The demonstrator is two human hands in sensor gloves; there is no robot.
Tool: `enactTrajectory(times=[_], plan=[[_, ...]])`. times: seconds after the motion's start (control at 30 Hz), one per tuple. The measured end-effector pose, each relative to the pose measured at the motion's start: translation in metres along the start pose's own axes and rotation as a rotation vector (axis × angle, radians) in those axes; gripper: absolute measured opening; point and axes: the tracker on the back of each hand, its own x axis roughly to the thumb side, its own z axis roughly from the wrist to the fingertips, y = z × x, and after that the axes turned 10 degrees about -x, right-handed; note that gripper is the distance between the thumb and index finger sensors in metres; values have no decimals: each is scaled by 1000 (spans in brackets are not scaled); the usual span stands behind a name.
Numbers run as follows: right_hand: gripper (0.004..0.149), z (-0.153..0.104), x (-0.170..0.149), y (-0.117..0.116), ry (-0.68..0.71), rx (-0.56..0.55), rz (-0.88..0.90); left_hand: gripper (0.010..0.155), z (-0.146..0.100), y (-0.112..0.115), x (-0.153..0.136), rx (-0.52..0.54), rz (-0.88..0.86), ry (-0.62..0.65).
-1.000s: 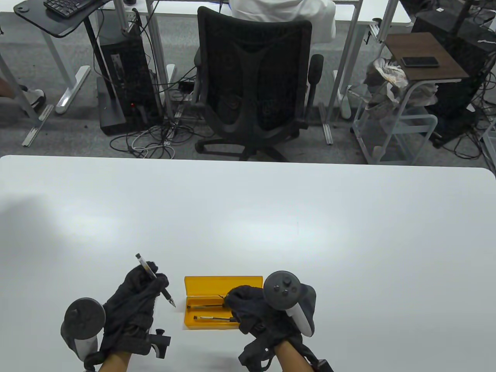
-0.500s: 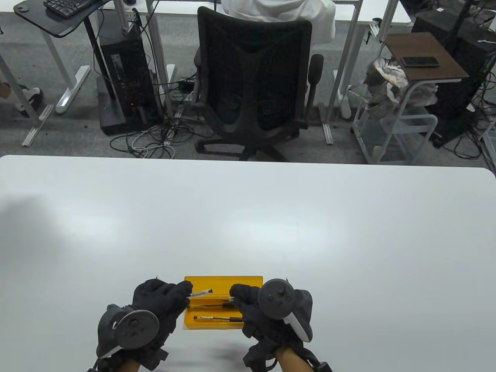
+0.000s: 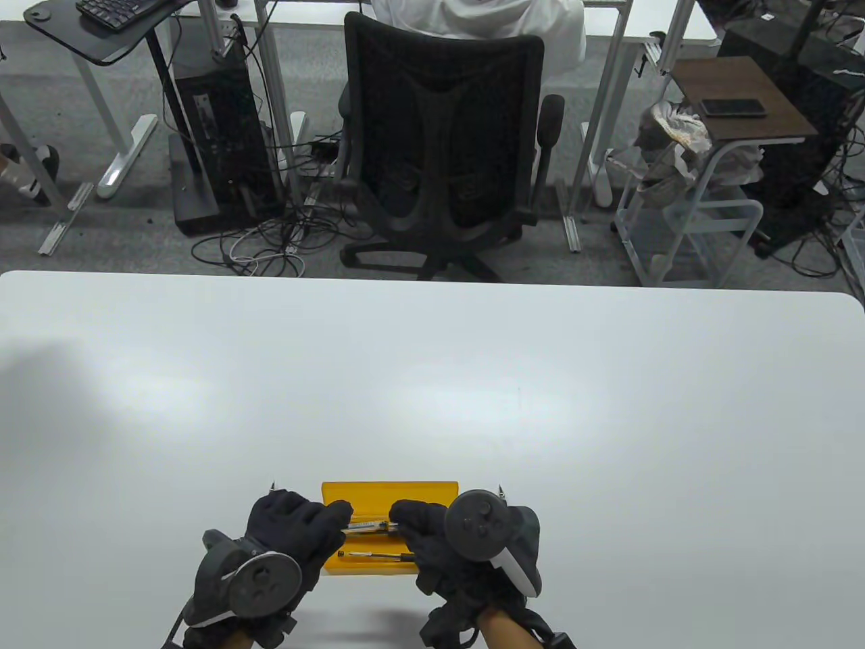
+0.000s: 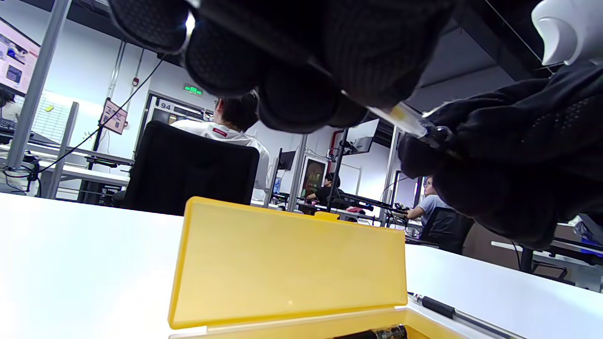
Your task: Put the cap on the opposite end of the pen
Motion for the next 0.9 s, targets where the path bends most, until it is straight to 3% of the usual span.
enactTrajectory(times=[0.37, 0.53, 0.9], plan=[[46, -1, 2, -3, 5, 85, 22, 45, 1, 3, 9, -32, -5, 53], [47, -4, 17, -3, 98, 42, -74, 44, -1, -2, 12, 7, 47, 67], [48, -8, 23, -20, 159, 168, -305, 44, -1, 7, 16, -12, 219, 98]])
